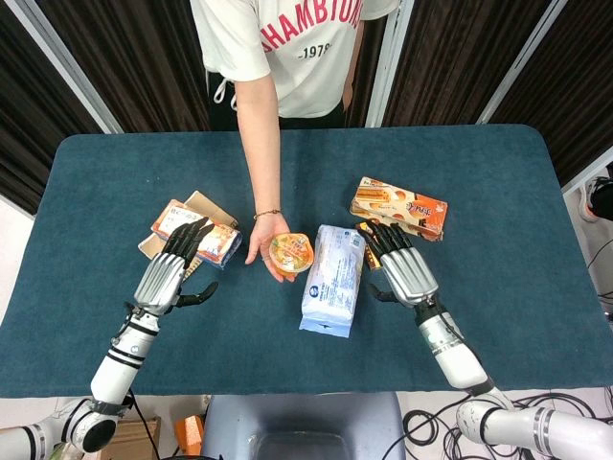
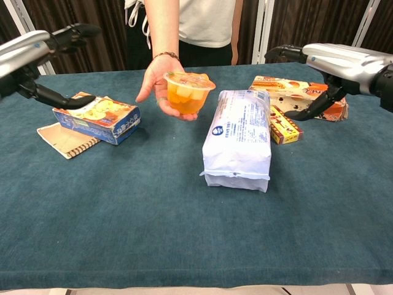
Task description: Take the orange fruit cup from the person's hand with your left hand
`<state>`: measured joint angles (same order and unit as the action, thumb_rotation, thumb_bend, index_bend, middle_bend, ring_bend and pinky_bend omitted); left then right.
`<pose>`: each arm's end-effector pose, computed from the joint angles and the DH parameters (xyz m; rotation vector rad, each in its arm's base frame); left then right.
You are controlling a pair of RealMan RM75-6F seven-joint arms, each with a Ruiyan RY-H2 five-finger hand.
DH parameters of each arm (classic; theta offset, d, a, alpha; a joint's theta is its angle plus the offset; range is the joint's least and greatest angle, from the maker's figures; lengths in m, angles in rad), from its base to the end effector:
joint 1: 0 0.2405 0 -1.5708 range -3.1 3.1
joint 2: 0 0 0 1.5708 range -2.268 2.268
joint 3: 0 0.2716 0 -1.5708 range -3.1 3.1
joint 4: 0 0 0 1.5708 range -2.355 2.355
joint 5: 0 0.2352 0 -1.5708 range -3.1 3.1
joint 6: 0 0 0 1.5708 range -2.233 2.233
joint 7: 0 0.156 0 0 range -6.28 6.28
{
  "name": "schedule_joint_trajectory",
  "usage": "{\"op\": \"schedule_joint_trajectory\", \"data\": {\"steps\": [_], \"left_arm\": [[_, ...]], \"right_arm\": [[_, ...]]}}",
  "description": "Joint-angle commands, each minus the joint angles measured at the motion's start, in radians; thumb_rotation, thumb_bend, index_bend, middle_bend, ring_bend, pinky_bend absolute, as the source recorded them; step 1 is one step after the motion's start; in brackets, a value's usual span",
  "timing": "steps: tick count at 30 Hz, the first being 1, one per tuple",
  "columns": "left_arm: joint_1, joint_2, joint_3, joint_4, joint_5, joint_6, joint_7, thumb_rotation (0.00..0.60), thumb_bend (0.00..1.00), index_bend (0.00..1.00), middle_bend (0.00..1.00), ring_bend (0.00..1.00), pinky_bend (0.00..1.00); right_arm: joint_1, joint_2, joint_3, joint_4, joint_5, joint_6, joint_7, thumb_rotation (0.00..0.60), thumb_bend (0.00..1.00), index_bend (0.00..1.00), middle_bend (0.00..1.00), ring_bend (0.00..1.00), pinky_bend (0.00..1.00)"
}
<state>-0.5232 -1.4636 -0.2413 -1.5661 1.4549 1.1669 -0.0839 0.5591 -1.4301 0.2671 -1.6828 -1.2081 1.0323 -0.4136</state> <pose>-0.1684 0.3386 0.0191 -1.6269 -1.0821 -1.3978 -0.1620 -0.3430 0.0088 1.7525 -0.9188 1.0050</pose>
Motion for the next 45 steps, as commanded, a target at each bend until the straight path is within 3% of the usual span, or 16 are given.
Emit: {"op": "schedule_joint_trajectory", "data": {"steps": [1,5,10,17,24,34,37,40,45], "left_arm": [[-0.014,-0.017,0.009,-0.001,-0.008,-0.008,0.02,0.6,0.3,0.0,0.0,0.0,0.0],[-0.033,-0.044,0.016,-0.004,-0.014,-0.019,0.036,0.6,0.31,0.0,0.0,0.0,0.01],[-0.076,-0.106,0.013,-0.015,-0.023,-0.042,0.075,0.6,0.32,0.0,0.0,0.0,0.03],[-0.174,-0.246,-0.039,0.011,-0.075,-0.086,0.152,0.6,0.29,0.0,0.0,0.0,0.03],[-0.292,-0.436,-0.114,0.212,-0.121,-0.063,0.318,0.6,0.29,0.0,0.0,0.0,0.02],[-0.354,-0.553,-0.137,0.456,-0.172,-0.062,0.331,0.6,0.28,0.0,0.0,0.0,0.05],[-0.361,-0.566,-0.129,0.496,-0.158,-0.043,0.332,0.6,0.28,0.1,0.07,0.03,0.13],[-0.365,-0.581,-0.109,0.541,-0.13,-0.013,0.339,0.6,0.28,0.26,0.21,0.16,0.28],[-0.369,-0.596,-0.082,0.58,-0.103,0.011,0.349,0.6,0.29,0.43,0.39,0.35,0.52]], "right_arm": [[0.003,0.009,-0.008,-0.002,0.005,0.005,0.002,0.6,0.2,0.0,0.0,0.0,0.0],[-0.003,0.025,-0.025,0.001,-0.006,0.022,0.016,0.6,0.2,0.0,0.0,0.0,0.0],[-0.052,0.083,-0.082,0.011,-0.085,0.081,0.058,0.6,0.2,0.0,0.0,0.0,0.0],[-0.139,0.165,-0.174,0.1,-0.15,0.127,0.181,0.6,0.2,0.0,0.0,0.0,0.0],[-0.196,0.205,-0.229,0.214,-0.174,0.124,0.342,0.6,0.2,0.0,0.0,0.0,0.0],[-0.229,0.256,-0.252,0.262,-0.215,0.135,0.47,0.6,0.2,0.0,0.0,0.0,0.0],[-0.23,0.265,-0.249,0.268,-0.208,0.125,0.492,0.6,0.2,0.0,0.0,0.0,0.0],[-0.229,0.27,-0.246,0.279,-0.202,0.11,0.516,0.6,0.2,0.0,0.0,0.0,0.0],[-0.227,0.27,-0.242,0.284,-0.198,0.096,0.528,0.6,0.2,0.0,0.0,0.0,0.0]]}}
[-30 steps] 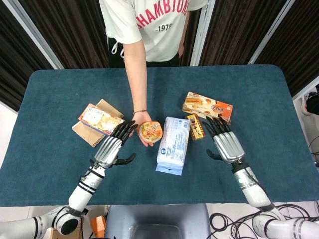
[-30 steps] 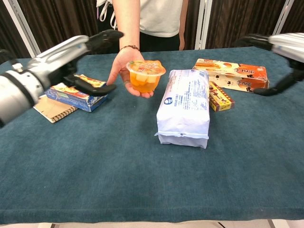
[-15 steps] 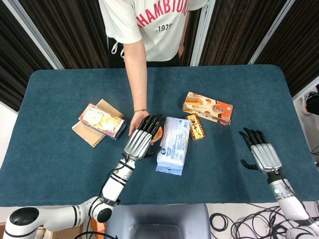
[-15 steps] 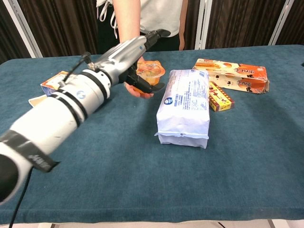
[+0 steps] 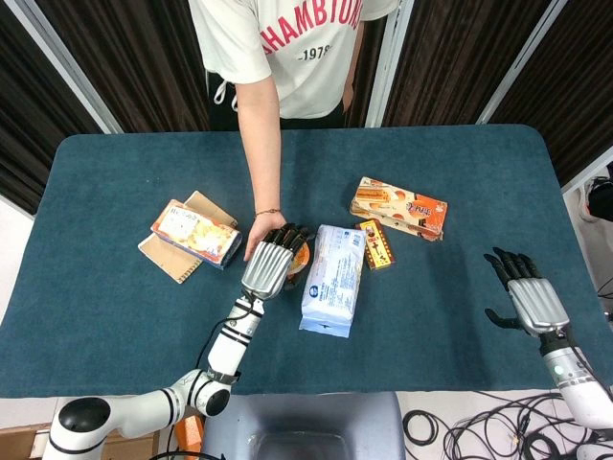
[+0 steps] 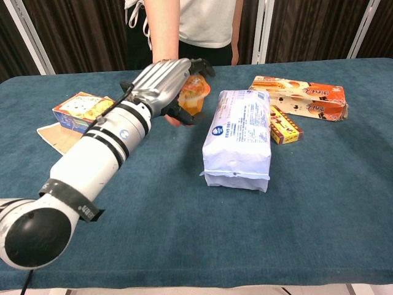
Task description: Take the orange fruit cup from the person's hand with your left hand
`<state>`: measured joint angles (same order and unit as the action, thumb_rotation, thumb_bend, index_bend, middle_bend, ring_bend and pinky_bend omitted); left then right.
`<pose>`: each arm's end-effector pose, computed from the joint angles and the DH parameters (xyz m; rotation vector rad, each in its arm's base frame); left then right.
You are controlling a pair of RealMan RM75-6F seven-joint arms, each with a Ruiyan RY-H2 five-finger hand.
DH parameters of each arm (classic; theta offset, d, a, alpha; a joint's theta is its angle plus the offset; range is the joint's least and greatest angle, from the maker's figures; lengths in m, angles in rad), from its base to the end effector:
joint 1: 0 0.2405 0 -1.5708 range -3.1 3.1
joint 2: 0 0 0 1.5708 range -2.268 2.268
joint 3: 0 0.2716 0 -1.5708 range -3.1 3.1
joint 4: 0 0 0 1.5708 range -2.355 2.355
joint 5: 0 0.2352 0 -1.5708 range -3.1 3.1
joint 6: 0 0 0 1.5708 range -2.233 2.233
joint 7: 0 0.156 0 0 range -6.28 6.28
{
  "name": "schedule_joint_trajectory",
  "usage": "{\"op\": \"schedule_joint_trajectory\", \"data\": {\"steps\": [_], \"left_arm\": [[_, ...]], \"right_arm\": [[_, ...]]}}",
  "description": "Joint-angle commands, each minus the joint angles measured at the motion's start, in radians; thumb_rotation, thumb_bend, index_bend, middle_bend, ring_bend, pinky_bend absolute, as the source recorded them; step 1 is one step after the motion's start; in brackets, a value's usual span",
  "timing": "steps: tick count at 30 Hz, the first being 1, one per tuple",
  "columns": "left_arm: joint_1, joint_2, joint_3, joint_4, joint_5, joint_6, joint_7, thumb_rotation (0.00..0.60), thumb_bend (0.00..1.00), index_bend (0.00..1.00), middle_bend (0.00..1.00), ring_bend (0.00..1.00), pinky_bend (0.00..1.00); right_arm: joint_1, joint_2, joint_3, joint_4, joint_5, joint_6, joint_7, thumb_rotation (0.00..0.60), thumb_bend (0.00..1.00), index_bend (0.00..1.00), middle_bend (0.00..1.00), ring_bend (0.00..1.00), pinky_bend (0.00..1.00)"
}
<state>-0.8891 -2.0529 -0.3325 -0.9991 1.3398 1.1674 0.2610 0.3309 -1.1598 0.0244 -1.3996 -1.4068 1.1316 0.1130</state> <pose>-0.0448 0.3846 -0.1261 -1.7095 -0.7468 -1.3209 -0.3616 -0.2790 0.1130 1.5976 -1.0135 0.7349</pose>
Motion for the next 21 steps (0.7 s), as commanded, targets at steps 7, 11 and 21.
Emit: {"op": "schedule_joint_trajectory", "data": {"steps": [7,11,21], "left_arm": [[-0.004,0.0,0.027,0.023,0.043,0.034,-0.018,0.6,0.34,0.53,0.51,0.51,0.69],[0.009,0.043,0.037,-0.039,0.076,0.075,-0.031,0.6,0.37,0.54,0.51,0.54,0.72],[0.146,0.335,0.091,-0.518,0.133,0.209,0.174,0.6,0.36,0.56,0.52,0.57,0.76]], "right_arm": [[0.002,0.001,0.005,0.001,0.012,-0.022,0.002,0.6,0.2,0.0,0.0,0.0,0.0],[0.003,0.003,0.006,-0.002,0.016,-0.031,-0.004,0.6,0.2,0.0,0.0,0.0,0.0],[0.003,0.007,0.012,-0.045,0.013,-0.024,-0.046,0.6,0.2,0.0,0.0,0.0,0.0]]}}
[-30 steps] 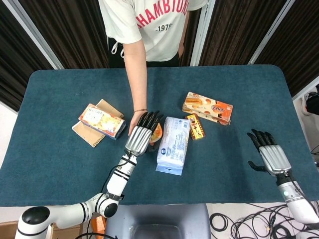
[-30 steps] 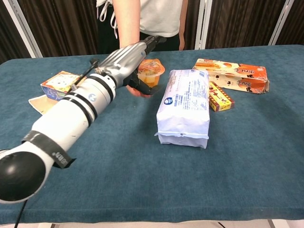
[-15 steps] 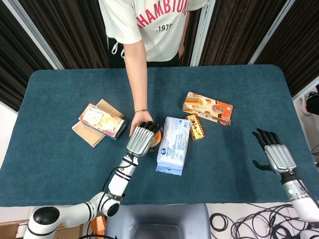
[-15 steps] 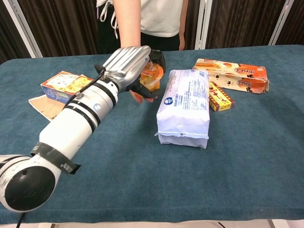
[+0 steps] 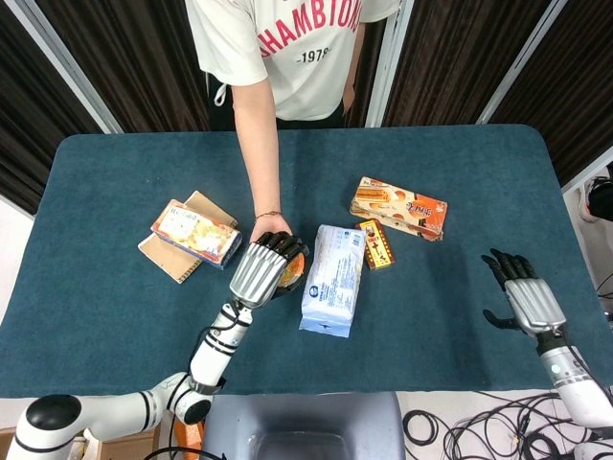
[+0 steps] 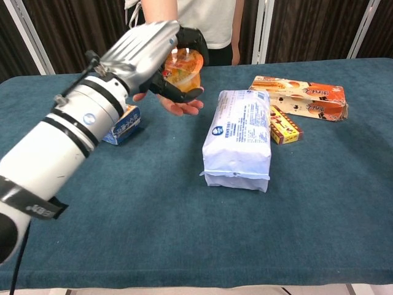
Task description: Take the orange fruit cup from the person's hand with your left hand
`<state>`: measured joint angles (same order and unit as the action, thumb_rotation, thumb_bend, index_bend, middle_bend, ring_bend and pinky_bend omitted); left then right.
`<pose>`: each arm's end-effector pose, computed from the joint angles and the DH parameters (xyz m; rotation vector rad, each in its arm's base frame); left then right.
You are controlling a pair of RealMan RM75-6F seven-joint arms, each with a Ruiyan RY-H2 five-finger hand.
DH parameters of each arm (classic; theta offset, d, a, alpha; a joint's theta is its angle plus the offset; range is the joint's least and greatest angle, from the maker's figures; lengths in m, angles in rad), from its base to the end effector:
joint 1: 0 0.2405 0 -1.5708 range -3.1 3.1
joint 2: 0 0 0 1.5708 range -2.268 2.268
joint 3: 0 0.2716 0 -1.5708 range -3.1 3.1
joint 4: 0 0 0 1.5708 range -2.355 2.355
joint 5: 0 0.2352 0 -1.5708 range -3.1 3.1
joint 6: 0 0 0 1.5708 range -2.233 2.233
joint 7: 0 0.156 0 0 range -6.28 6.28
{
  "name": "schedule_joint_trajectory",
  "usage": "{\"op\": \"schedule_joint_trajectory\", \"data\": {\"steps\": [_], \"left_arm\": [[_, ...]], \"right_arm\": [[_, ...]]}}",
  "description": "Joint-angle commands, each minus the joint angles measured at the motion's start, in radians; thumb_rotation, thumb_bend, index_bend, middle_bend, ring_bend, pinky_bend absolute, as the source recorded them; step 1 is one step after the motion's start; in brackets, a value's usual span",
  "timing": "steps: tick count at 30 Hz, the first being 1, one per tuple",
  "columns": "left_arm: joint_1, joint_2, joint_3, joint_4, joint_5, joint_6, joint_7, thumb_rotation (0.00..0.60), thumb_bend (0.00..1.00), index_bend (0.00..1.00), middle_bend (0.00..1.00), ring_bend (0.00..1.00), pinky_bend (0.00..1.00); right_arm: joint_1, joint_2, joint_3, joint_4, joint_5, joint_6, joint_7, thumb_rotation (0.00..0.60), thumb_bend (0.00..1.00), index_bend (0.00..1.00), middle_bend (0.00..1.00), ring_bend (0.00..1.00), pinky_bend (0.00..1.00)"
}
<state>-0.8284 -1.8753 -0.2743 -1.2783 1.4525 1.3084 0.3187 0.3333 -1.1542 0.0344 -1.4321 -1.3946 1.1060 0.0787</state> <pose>-0.0374 0.3574 -0.0689 -1.6954 -0.5890 -1.4732 -0.3562 -0.2794 0.1085 1.6091 -1.0242 0.7184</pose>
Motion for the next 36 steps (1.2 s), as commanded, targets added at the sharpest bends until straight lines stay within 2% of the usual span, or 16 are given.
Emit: {"op": "schedule_joint_trajectory", "data": {"steps": [1,3,6,8,11,14,18,27,29,30,32,33,34,36], "left_arm": [[0.106,0.192,0.043,-0.288,0.023,0.082,0.138,0.6,0.36,0.56,0.52,0.57,0.76],[0.155,0.269,0.07,-0.387,0.034,0.118,0.172,0.6,0.35,0.56,0.52,0.58,0.77],[0.228,0.366,0.118,-0.48,0.063,0.176,0.178,0.6,0.34,0.56,0.52,0.58,0.78],[0.275,0.41,0.152,-0.501,0.08,0.213,0.151,0.6,0.34,0.56,0.52,0.58,0.78],[0.353,0.454,0.212,-0.468,0.088,0.26,0.061,0.6,0.34,0.56,0.52,0.59,0.78],[0.417,0.43,0.261,-0.335,0.069,0.276,-0.052,0.6,0.34,0.56,0.53,0.59,0.78],[0.459,0.328,0.291,-0.101,0.033,0.23,-0.205,0.6,0.34,0.56,0.53,0.59,0.78],[0.467,0.108,0.319,0.281,0.075,0.151,-0.341,0.6,0.34,0.54,0.52,0.56,0.76],[0.467,0.079,0.324,0.337,0.081,0.133,-0.353,0.6,0.33,0.5,0.47,0.47,0.68],[0.468,0.071,0.324,0.351,0.081,0.126,-0.358,0.6,0.33,0.45,0.42,0.39,0.6],[0.473,0.061,0.32,0.37,0.077,0.119,-0.359,0.6,0.31,0.33,0.26,0.16,0.35],[0.478,0.058,0.318,0.372,0.073,0.114,-0.356,0.6,0.29,0.28,0.19,0.1,0.27],[0.481,0.059,0.316,0.366,0.07,0.11,-0.36,0.6,0.27,0.18,0.09,0.02,0.15],[0.488,0.064,0.309,0.347,0.063,0.107,-0.354,0.6,0.23,0.07,0.02,0.0,0.07]], "right_arm": [[0.001,0.002,0.003,-0.018,0.0,0.003,-0.018,0.6,0.2,0.0,0.0,0.0,0.0],[0.002,0.001,0.005,-0.031,0.001,0.006,-0.037,0.6,0.2,0.0,0.0,0.0,0.0],[0.004,-0.002,0.006,-0.053,0.004,0.006,-0.066,0.6,0.2,0.0,0.0,0.0,0.0],[0.005,-0.004,0.005,-0.065,0.003,0.008,-0.087,0.6,0.2,0.0,0.0,0.0,0.0],[0.004,-0.008,0.005,-0.086,0.005,0.013,-0.119,0.6,0.2,0.0,0.0,0.0,0.0],[0.003,-0.017,0.004,-0.1,0.007,0.018,-0.15,0.6,0.2,0.0,0.0,0.0,0.0],[0.004,-0.037,0.0,-0.111,0.017,0.012,-0.201,0.6,0.2,0.0,0.0,0.0,0.0],[0.007,-0.061,0.0,-0.124,0.039,0.005,-0.255,0.6,0.2,0.0,0.0,0.0,0.0],[0.007,-0.062,0.0,-0.123,0.041,0.004,-0.257,0.6,0.2,0.0,0.0,0.0,0.0],[0.006,-0.061,0.0,-0.123,0.042,0.005,-0.256,0.6,0.2,0.0,0.0,0.0,0.0],[0.005,-0.059,0.001,-0.124,0.043,0.007,-0.254,0.6,0.2,0.0,0.0,0.0,0.0],[0.005,-0.056,0.002,-0.125,0.044,0.008,-0.253,0.6,0.2,0.0,0.0,0.0,0.0],[0.004,-0.054,0.002,-0.127,0.044,0.009,-0.251,0.6,0.2,0.0,0.0,0.0,0.0],[0.002,-0.05,0.003,-0.13,0.043,0.013,-0.247,0.6,0.2,0.0,0.0,0.0,0.0]]}}
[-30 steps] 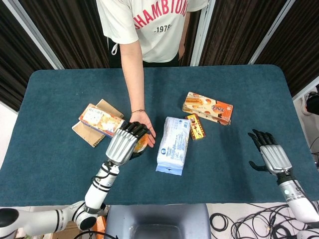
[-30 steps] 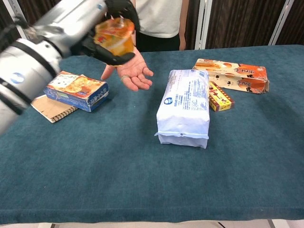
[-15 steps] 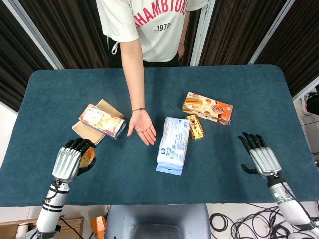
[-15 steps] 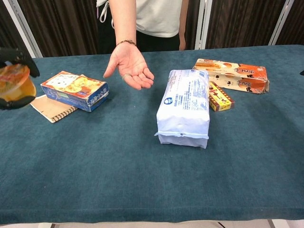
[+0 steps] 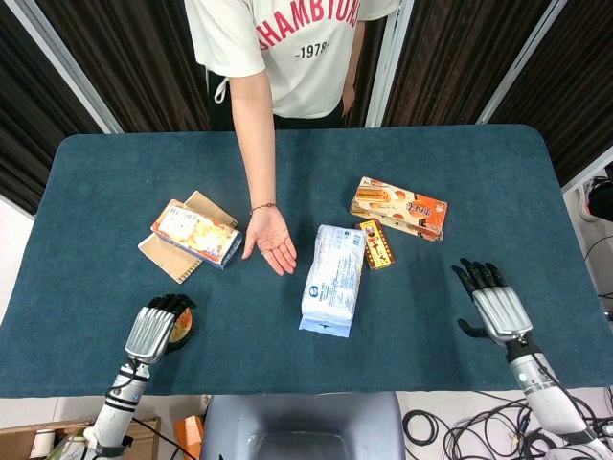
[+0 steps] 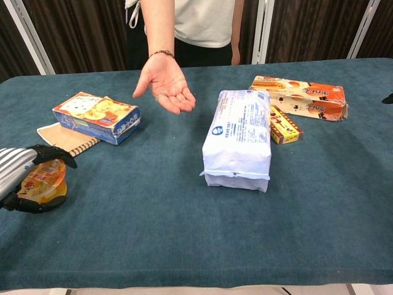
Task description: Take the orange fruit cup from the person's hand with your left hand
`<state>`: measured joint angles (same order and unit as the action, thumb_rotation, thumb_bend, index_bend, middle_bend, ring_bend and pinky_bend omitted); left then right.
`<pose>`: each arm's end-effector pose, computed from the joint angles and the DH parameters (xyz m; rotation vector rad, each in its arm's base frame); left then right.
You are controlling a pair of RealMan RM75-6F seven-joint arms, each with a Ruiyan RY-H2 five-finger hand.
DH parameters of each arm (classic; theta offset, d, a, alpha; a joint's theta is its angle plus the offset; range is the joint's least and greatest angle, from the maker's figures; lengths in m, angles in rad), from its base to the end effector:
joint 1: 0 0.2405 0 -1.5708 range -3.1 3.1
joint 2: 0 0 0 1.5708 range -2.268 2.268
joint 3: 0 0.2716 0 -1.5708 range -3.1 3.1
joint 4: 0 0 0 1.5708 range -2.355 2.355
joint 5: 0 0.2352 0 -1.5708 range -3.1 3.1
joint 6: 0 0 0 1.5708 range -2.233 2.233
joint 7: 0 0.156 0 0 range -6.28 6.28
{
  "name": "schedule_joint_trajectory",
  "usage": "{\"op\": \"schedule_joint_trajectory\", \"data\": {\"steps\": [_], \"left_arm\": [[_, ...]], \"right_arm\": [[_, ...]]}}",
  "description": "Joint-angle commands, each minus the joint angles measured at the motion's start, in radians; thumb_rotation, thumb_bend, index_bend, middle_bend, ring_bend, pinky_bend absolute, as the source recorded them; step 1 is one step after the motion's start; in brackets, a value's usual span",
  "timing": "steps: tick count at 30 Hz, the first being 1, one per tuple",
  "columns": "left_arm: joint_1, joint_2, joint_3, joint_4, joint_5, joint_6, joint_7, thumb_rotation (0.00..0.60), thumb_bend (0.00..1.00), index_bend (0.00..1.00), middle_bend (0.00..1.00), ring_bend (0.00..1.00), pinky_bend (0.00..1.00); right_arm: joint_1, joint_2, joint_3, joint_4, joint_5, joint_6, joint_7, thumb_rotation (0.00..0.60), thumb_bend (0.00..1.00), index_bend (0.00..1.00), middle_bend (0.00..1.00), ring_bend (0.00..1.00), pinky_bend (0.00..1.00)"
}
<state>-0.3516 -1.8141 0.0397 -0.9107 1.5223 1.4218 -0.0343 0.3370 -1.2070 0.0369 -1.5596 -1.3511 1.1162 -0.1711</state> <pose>-0.3004 0.2658 -0.0639 -1.6515 -0.8245 -1.0404 -0.3207 -0.2691 0.0706 1.6834 -0.9659 0.6809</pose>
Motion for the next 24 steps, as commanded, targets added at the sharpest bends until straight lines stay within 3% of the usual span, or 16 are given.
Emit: {"op": "schedule_joint_trajectory", "data": {"steps": [1,5,8,11,15,17,21,24], "left_arm": [[0.013,0.009,-0.005,-0.035,-0.003,-0.002,-0.004,0.6,0.22,0.03,0.0,0.0,0.05],[0.02,0.071,0.01,-0.159,0.061,0.067,-0.005,0.594,0.18,0.0,0.0,0.0,0.01],[0.04,0.176,0.038,-0.334,0.14,0.159,0.074,0.537,0.17,0.0,0.0,0.0,0.01],[0.097,0.381,0.103,-0.629,0.158,0.194,0.24,0.522,0.17,0.0,0.0,0.0,0.0],[0.211,0.6,0.188,-0.867,0.099,0.257,0.37,0.588,0.21,0.0,0.0,0.0,0.0],[0.274,0.652,0.223,-0.869,0.067,0.294,0.36,0.6,0.24,0.0,0.0,0.0,0.0],[0.366,0.598,0.202,-0.727,0.034,0.367,0.234,0.6,0.28,0.0,0.0,0.0,0.0],[0.377,0.585,0.196,-0.676,0.046,0.351,0.213,0.6,0.28,0.0,0.0,0.0,0.0]], "right_arm": [[-0.003,0.005,0.0,-0.004,-0.002,0.005,0.004,0.6,0.2,0.0,0.0,0.0,0.0],[-0.016,0.021,-0.004,-0.015,-0.016,0.028,0.018,0.6,0.2,0.0,0.0,0.0,0.0],[-0.04,0.044,-0.009,-0.031,-0.036,0.071,0.04,0.6,0.2,0.0,0.0,0.0,0.0],[-0.087,0.078,-0.032,-0.063,-0.075,0.143,0.053,0.6,0.2,0.0,0.0,0.0,0.0],[-0.181,0.099,-0.082,-0.084,-0.135,0.28,0.004,0.6,0.2,0.0,0.0,0.0,0.0],[-0.242,0.084,-0.107,-0.067,-0.158,0.359,-0.012,0.6,0.2,0.0,0.0,0.0,0.0],[-0.306,0.051,-0.129,-0.018,-0.18,0.433,-0.041,0.6,0.2,0.0,0.0,0.0,0.0],[-0.317,0.039,-0.121,-0.018,-0.196,0.454,-0.042,0.6,0.2,0.0,0.0,0.0,0.0]]}}
